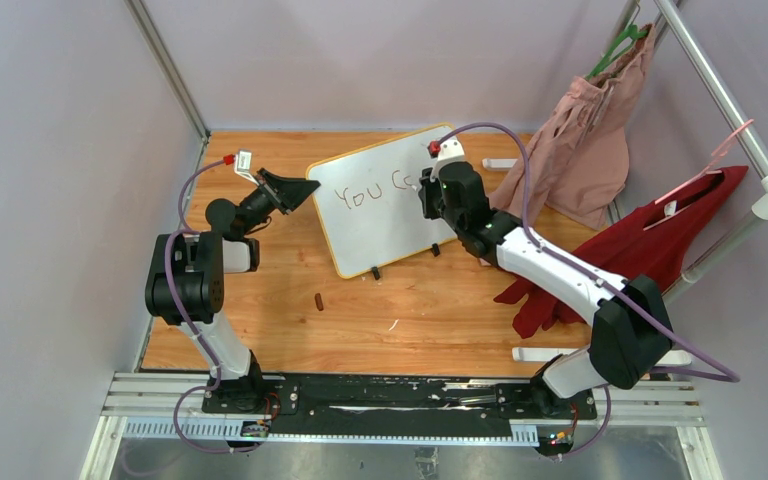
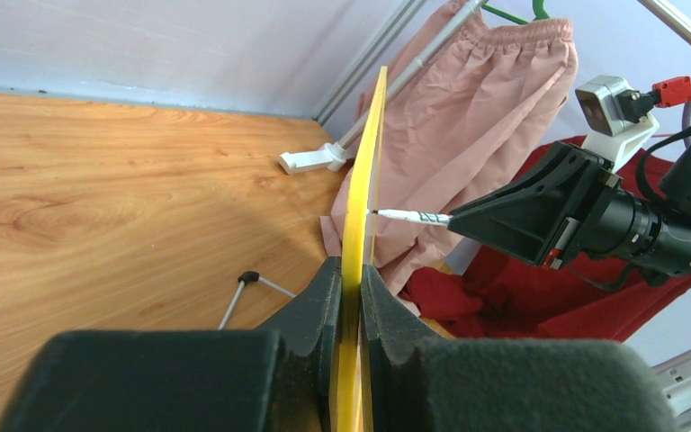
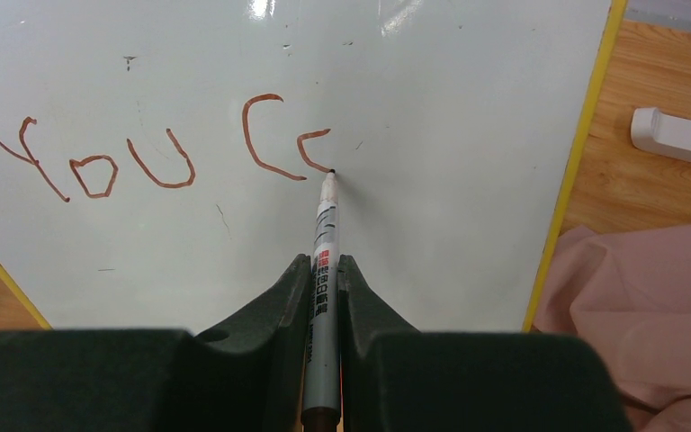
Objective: Write a sentence on the whiteboard
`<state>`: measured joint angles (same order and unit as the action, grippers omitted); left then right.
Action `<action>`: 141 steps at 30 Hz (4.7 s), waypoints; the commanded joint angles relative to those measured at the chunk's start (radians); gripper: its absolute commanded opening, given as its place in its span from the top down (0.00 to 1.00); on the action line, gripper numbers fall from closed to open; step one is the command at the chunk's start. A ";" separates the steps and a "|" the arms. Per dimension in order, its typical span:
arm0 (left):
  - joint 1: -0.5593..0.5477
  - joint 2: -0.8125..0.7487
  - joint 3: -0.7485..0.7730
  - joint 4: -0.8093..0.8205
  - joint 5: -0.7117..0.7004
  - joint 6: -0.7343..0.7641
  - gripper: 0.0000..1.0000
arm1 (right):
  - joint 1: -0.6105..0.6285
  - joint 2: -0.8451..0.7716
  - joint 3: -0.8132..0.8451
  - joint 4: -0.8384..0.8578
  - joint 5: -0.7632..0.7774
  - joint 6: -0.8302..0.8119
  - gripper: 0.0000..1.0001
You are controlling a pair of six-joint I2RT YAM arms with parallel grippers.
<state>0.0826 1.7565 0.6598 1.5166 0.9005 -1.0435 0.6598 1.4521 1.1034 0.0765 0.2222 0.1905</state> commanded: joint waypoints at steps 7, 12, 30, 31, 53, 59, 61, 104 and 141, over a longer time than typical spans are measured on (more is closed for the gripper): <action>-0.007 -0.024 -0.011 0.036 0.002 0.017 1.00 | -0.022 0.017 0.078 -0.033 0.037 -0.005 1.00; -0.007 -0.024 -0.010 0.037 0.004 0.018 1.00 | -0.022 0.022 0.091 -0.030 0.031 -0.008 1.00; -0.008 -0.025 -0.011 0.036 0.004 0.017 1.00 | -0.023 0.034 0.120 -0.024 0.024 -0.012 1.00; -0.007 -0.026 -0.011 0.037 0.003 0.017 1.00 | -0.022 0.034 0.117 -0.023 0.023 -0.011 1.00; -0.009 -0.025 -0.009 0.036 0.002 0.014 1.00 | -0.022 0.010 0.035 -0.037 0.027 0.000 1.00; -0.009 -0.027 -0.009 0.036 0.002 0.017 1.00 | -0.030 0.002 0.022 -0.044 0.039 0.004 1.00; -0.009 -0.027 -0.008 0.036 0.002 0.014 1.00 | -0.032 0.000 0.020 -0.048 0.042 0.006 1.00; -0.013 -0.025 -0.010 0.036 0.002 0.017 1.00 | -0.058 0.011 0.099 -0.047 -0.009 0.024 1.00; -0.016 -0.033 -0.011 0.037 0.000 0.014 1.00 | -0.063 -0.009 0.004 -0.058 -0.009 0.057 1.00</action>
<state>0.0731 1.7489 0.6594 1.5154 0.8963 -1.0393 0.6106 1.4662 1.1118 0.0296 0.2176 0.2291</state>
